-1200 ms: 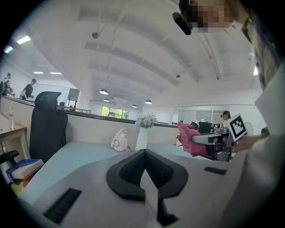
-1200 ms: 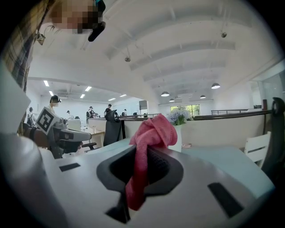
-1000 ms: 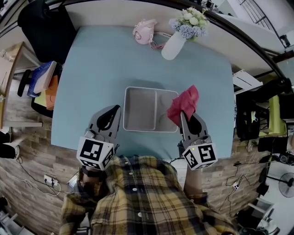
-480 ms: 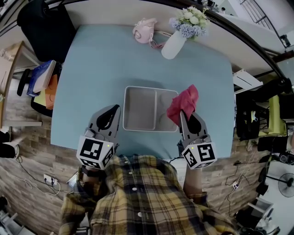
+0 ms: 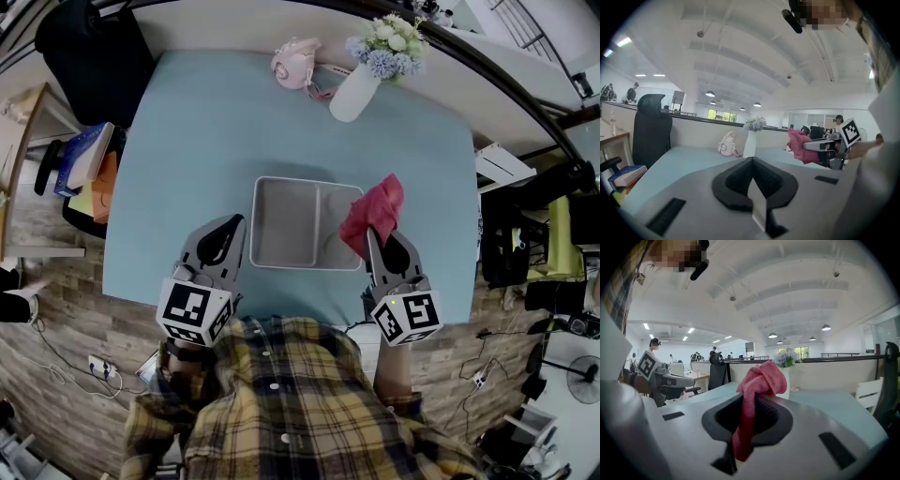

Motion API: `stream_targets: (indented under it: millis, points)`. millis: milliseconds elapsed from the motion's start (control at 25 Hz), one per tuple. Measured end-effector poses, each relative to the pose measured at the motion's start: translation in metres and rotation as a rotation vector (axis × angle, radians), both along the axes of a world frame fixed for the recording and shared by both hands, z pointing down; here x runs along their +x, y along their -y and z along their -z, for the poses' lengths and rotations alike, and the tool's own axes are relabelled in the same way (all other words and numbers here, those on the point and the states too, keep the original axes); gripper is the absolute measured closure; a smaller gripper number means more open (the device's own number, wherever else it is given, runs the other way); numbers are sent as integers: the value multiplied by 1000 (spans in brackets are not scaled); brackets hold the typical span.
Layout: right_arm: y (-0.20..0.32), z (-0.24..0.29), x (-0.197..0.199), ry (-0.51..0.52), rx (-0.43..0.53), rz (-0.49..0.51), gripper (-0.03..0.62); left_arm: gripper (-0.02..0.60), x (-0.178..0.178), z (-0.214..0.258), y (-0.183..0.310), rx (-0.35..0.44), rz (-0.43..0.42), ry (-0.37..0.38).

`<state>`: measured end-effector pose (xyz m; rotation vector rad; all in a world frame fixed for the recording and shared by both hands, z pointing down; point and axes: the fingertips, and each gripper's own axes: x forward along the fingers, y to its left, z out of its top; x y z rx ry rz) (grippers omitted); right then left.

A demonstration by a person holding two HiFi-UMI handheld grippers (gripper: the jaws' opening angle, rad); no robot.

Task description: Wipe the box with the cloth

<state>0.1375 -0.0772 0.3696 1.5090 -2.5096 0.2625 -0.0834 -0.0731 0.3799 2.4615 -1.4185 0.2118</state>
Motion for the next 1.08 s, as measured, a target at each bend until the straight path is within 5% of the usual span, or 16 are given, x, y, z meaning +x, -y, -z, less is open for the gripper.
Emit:
stream_targets:
  millis: [1080]
  points:
    - [-9, -1, -2, -10, 4, 9, 548, 591, -3, 2, -7, 8, 17, 7]
